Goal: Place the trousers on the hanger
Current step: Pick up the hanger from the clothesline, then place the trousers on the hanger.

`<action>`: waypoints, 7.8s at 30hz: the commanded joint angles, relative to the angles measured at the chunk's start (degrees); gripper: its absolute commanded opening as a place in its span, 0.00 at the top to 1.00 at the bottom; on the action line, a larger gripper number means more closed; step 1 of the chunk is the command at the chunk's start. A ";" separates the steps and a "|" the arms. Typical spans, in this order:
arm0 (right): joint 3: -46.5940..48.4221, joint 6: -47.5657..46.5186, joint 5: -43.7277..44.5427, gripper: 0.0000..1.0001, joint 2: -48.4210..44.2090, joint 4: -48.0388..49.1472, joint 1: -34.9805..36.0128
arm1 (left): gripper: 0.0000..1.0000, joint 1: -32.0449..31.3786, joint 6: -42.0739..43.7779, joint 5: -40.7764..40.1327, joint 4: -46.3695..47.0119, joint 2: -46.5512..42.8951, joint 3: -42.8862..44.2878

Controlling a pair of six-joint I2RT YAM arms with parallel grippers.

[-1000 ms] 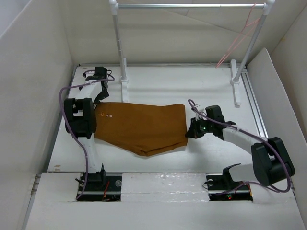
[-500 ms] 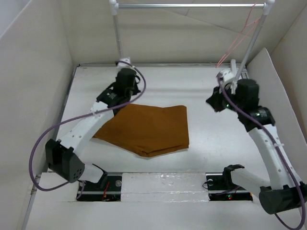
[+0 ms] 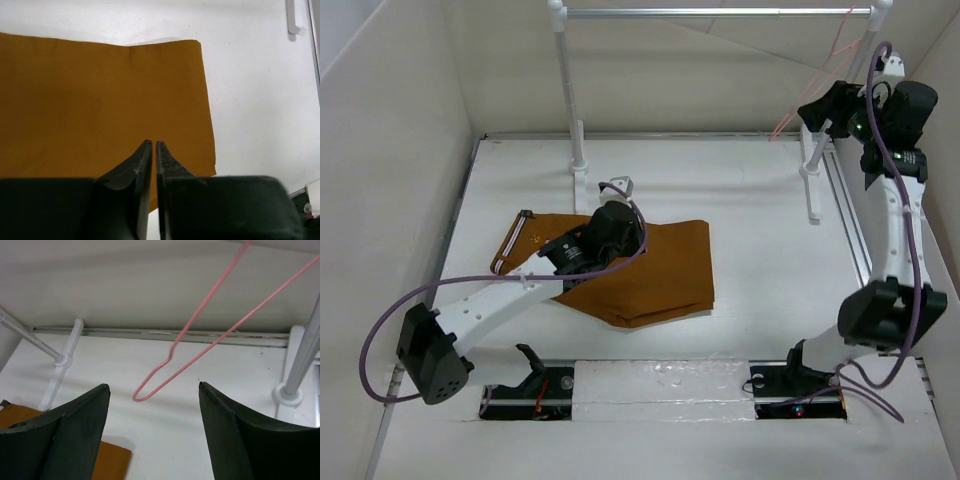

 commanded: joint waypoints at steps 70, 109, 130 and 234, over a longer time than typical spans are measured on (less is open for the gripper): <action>-15.69 0.77 -24.23 1.00 3.99 15.55 2.56 | 0.42 -1.28 6.08 14.00 3.21 11.94 31.59; -62.19 -10.93 -18.97 1.00 -35.39 -11.79 8.36 | 0.84 -13.85 -6.39 -12.52 19.37 37.79 37.62; -58.06 -14.27 -11.40 1.00 -34.72 -11.66 11.87 | 1.00 -16.40 -20.37 -18.93 23.44 30.14 13.68; -26.05 20.52 13.20 0.15 -21.00 10.33 52.83 | 1.00 -7.96 16.01 -8.40 -5.23 16.88 54.31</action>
